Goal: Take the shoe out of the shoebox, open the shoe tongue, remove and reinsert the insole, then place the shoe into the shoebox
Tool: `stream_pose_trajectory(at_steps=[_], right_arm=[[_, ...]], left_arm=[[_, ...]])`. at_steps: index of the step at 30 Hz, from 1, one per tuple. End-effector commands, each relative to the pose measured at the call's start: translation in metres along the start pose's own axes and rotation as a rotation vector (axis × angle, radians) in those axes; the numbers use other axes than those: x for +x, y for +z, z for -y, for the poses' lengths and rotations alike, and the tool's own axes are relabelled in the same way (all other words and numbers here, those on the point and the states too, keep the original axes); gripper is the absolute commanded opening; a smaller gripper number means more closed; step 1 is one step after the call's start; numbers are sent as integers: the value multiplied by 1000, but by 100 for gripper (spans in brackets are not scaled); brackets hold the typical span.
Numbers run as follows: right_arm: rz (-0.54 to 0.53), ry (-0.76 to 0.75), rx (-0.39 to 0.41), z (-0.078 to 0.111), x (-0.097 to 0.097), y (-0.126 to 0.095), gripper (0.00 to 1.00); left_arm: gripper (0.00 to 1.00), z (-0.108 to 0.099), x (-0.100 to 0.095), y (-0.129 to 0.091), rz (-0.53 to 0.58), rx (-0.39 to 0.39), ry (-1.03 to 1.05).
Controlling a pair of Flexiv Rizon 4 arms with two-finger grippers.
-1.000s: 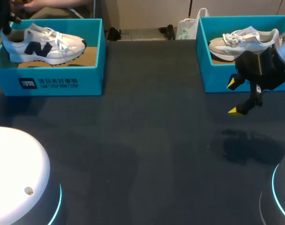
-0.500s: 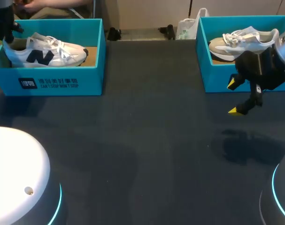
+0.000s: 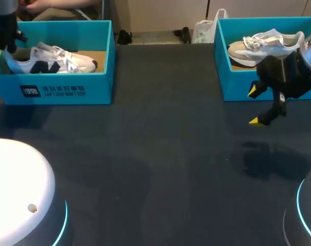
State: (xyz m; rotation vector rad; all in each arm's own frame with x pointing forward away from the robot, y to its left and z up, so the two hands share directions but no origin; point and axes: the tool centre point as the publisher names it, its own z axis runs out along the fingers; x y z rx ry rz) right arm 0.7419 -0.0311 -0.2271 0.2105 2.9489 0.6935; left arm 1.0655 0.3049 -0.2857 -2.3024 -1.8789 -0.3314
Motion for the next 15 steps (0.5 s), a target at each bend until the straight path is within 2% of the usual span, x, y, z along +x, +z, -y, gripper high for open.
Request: stream_pose_trajectory(at_steps=[1,15], right_arm=[[1,1,3,0,0,0,100],[1,1,3,0,0,0,100]], left_arm=[[0,1,-2,2,-1,-1,-3],[0,4,-11,23,-20,29,6]])
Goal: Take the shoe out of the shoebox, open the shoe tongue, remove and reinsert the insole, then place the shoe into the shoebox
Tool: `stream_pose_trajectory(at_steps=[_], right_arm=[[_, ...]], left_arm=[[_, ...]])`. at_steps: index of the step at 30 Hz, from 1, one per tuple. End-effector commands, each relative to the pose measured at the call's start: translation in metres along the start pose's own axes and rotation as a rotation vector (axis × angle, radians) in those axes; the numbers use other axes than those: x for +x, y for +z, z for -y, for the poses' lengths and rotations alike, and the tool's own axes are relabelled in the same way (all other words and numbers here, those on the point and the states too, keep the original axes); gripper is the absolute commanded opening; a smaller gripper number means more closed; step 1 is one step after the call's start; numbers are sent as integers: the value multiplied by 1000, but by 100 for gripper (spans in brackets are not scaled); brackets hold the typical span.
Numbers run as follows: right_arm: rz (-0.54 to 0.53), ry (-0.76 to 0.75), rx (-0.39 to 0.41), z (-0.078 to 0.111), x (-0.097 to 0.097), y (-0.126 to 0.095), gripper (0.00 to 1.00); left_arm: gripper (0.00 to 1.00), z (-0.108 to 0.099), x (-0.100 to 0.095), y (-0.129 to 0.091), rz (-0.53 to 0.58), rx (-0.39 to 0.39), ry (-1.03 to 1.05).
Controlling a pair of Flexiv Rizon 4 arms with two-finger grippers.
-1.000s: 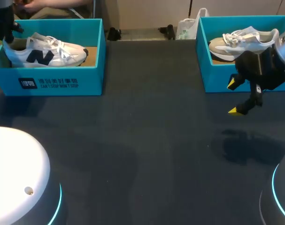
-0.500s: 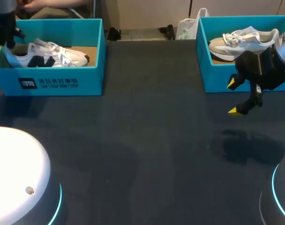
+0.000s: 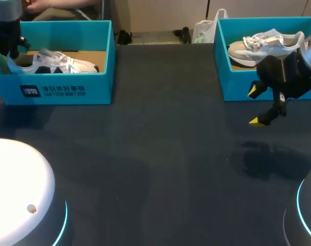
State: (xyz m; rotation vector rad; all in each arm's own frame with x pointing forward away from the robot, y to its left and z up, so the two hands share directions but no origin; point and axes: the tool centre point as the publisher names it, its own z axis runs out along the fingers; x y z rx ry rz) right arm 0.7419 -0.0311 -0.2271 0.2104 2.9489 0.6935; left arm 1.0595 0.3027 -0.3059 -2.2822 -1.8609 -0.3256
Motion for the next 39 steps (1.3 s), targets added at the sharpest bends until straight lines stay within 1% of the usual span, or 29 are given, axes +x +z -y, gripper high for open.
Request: stream_pose_trajectory(at_steps=[1,14,29,30,31,32,33,34,36,39], right_arm=[[1,1,3,0,0,0,100],[1,1,3,0,0,0,100],[1,1,3,0,0,0,100],[1,1,3,0,0,0,100],[1,1,3,0,0,0,100],[1,1,3,0,0,0,100],[1,1,3,0,0,0,100],[1,1,3,0,0,0,100],[1,1,3,0,0,0,100],[1,1,3,0,0,0,100]], left_arm=[[0,-1,-3,7,-6,8,1],[0,-2,-8,31,-36,47,16],[0,2,-12,40,-42,85,28],[5,2,-11,40,-41,86,29],[19,3,-11,39,-41,86,31],[24,3,-11,39,-40,86,33],[25,3,-11,39,-39,87,34],[31,3,-10,39,-38,89,36],[37,3,-10,39,-38,91,38],[42,5,-8,38,-35,93,47]])
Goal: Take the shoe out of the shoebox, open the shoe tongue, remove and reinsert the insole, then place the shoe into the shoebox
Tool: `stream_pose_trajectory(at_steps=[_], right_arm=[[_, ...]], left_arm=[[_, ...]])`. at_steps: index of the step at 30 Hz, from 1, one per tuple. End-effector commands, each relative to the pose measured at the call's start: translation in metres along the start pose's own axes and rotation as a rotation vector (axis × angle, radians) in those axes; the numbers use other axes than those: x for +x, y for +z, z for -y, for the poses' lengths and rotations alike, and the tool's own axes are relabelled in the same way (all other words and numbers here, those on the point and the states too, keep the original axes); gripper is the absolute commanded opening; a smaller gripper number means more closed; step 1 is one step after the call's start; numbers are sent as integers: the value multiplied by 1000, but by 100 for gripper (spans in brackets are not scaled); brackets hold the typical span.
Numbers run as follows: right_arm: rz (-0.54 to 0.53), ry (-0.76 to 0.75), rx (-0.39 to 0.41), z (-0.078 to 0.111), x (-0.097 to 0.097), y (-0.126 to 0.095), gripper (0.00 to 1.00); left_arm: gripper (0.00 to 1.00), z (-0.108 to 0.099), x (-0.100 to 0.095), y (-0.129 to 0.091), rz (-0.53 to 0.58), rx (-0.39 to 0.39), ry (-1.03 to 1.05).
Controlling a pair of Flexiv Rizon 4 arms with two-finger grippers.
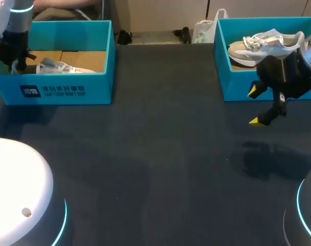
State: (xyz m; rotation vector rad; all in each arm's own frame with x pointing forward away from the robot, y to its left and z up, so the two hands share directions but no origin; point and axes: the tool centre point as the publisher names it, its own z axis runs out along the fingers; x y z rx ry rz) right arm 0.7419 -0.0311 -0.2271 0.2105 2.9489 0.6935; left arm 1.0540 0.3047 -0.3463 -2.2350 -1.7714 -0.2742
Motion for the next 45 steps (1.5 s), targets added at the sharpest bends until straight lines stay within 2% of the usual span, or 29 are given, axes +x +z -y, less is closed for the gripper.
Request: stream_pose_trajectory(at_steps=[1,6,7,10,16,27,39,45], right_arm=[[1,1,3,0,0,0,100],[1,1,3,0,0,0,100],[1,1,3,0,0,0,100],[1,1,3,0,0,0,100],[1,1,3,0,0,0,100],[1,1,3,0,0,0,100],[1,1,3,0,0,0,100],[1,1,3,0,0,0,100]], left_arm=[[42,0,3,-2,5,3,8],[50,2,4,-12,22,-6,19],[55,3,4,-13,24,-9,22],[62,3,4,-17,39,-8,28],[69,6,3,-27,66,-17,36],[77,4,2,-48,131,-24,25],[77,14,14,-98,282,-60,26],[80,24,18,-124,342,-93,16]])
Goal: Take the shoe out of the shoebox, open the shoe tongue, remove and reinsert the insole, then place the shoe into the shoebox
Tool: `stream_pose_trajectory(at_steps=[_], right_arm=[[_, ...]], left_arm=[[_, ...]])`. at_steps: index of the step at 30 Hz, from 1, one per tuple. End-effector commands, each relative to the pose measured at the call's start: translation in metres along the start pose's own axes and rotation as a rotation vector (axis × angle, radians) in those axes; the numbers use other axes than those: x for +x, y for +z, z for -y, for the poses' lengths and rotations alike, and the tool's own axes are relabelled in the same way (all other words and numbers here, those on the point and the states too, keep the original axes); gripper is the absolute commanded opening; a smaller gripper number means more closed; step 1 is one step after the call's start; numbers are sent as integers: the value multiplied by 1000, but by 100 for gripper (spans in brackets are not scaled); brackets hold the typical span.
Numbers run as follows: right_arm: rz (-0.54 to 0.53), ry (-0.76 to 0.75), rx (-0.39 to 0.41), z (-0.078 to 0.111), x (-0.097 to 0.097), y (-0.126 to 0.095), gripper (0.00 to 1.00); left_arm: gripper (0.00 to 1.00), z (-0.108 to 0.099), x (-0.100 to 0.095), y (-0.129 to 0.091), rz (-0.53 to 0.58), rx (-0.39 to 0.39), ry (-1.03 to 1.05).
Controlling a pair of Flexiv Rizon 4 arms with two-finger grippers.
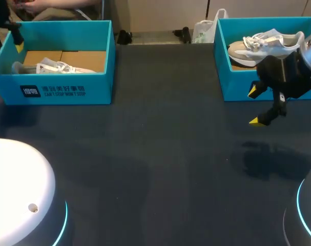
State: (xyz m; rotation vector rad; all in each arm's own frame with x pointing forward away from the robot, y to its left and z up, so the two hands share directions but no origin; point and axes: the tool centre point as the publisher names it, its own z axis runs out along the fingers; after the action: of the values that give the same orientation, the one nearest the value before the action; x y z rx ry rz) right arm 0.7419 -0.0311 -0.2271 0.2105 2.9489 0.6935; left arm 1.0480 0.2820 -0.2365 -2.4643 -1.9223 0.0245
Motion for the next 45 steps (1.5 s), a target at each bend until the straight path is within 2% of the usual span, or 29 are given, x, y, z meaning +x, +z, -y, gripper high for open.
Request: stream_pose_trajectory(at_steps=[1,3,6,7,8,12,16,17,18,19,20,21,22,23,24,25,28,29,30,34,36,41,45], right_arm=[[1,1,3,0,0,0,100],[1,1,3,0,0,0,100],[10,132,18,5,-20,-2,100],[9,215,53,7,-27,-3,100],[9,248,22,9,-32,-4,100],[-21,400,75,14,-58,-7,100],[-7,469,72,14,-77,-13,100],[-11,544,94,17,-84,-15,100],[7,546,76,18,-88,-18,100],[13,602,107,18,-93,-21,100],[29,626,82,19,-98,-24,100],[48,632,105,19,-103,-28,100],[56,691,125,21,-109,-32,100],[76,700,98,22,-114,-36,100],[96,748,129,24,-119,-41,100],[117,774,113,25,-124,-45,100],[173,855,129,30,-142,-57,100],[188,902,140,32,-148,-61,100],[205,903,112,35,-154,-64,100],[273,967,167,39,-179,-73,100],[315,990,163,42,-191,-76,100],[361,1122,186,48,-217,-82,100],[409,1156,179,53,-235,-86,100]], left_arm=[[81,13,0,-19,26,-16,-8],[83,18,-3,-27,38,-35,-7],[85,28,-7,-41,68,-43,0],[85,30,-8,-46,91,-28,3],[86,32,-8,-49,96,-31,3],[89,41,-12,-69,134,-48,-27],[89,46,-15,-82,142,-45,-47],[91,47,-16,-87,130,-49,-69],[91,48,-16,-90,134,-33,-74],[93,48,-16,-93,120,-22,-99],[92,48,-16,-95,125,-8,-123],[92,48,-16,-97,127,2,-136],[95,48,-16,-100,129,5,-167],[96,48,-16,-102,136,8,-180],[99,48,-16,-104,144,15,-194],[100,48,-17,-107,149,26,-213],[100,50,-20,-114,172,86,-253],[100,50,-21,-115,177,112,-265],[100,51,-22,-116,182,125,-275],[100,55,-25,-118,180,163,-299],[100,57,-27,-118,173,192,-314],[100,61,-28,-112,144,218,-331],[100,62,-29,-109,115,216,-318]])
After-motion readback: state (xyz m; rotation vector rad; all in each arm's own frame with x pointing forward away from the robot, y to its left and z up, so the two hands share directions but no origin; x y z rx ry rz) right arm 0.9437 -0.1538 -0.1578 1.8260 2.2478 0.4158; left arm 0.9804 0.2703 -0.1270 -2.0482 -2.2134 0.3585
